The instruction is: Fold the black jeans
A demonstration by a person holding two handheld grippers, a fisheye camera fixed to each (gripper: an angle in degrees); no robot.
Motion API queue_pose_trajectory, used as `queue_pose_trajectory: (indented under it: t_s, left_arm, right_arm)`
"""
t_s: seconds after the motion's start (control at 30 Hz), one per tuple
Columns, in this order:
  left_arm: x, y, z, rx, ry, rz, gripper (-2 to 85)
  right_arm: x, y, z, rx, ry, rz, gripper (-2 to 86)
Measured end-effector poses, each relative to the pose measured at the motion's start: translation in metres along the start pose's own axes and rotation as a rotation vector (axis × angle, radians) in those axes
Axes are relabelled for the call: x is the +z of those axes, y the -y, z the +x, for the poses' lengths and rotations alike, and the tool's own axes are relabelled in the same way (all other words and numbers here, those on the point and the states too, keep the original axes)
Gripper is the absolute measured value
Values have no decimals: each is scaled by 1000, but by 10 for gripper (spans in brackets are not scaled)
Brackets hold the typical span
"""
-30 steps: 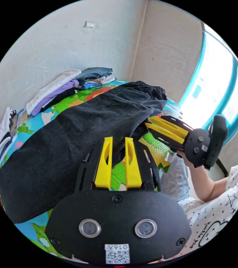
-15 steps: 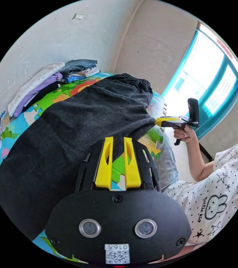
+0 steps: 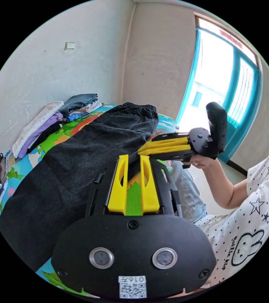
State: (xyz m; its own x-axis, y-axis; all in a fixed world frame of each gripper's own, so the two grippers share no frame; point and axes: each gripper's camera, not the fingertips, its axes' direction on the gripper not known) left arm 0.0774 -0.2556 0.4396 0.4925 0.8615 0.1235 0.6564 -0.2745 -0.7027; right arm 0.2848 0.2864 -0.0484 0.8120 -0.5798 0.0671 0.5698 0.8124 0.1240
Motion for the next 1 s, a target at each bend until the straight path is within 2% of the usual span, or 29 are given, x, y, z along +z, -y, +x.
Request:
queue_pose_trajectory:
  t_s: [0.07, 0.13, 0.2, 0.33, 0.47, 0.63, 0.8, 1.0]
  left_arm:
    - [-12, -2, -5, -14, 26, 1, 61]
    - [-24, -3, -12, -39, 46, 15, 59]
    - [-29, 3, -20, -46, 20, 31, 59]
    - [-8, 21, -20, -17, -42, -51, 74]
    - [13, 31, -4, 60, -27, -71, 81]
    - [34, 38, 10, 127, -24, -94, 83]
    - [65, 46, 20, 225, -72, -79, 78]
    - [152, 9, 30, 237, -203, -281, 81]
  right_arm:
    - [10, -2, -11, -37, -33, -102, 10]
    - [-1, -11, -15, -37, -7, -81, 3]
    - [-9, -19, -15, -29, 11, -92, 1]
    - [-24, -30, -28, -42, -109, -16, 16]
    - [-18, -23, -53, -121, -204, -13, 80]
    - [2, -18, -65, -180, -243, -104, 38]
    - [-16, -30, -69, -212, -217, -43, 13]
    - [4, -68, -82, -279, -279, 31, 12]
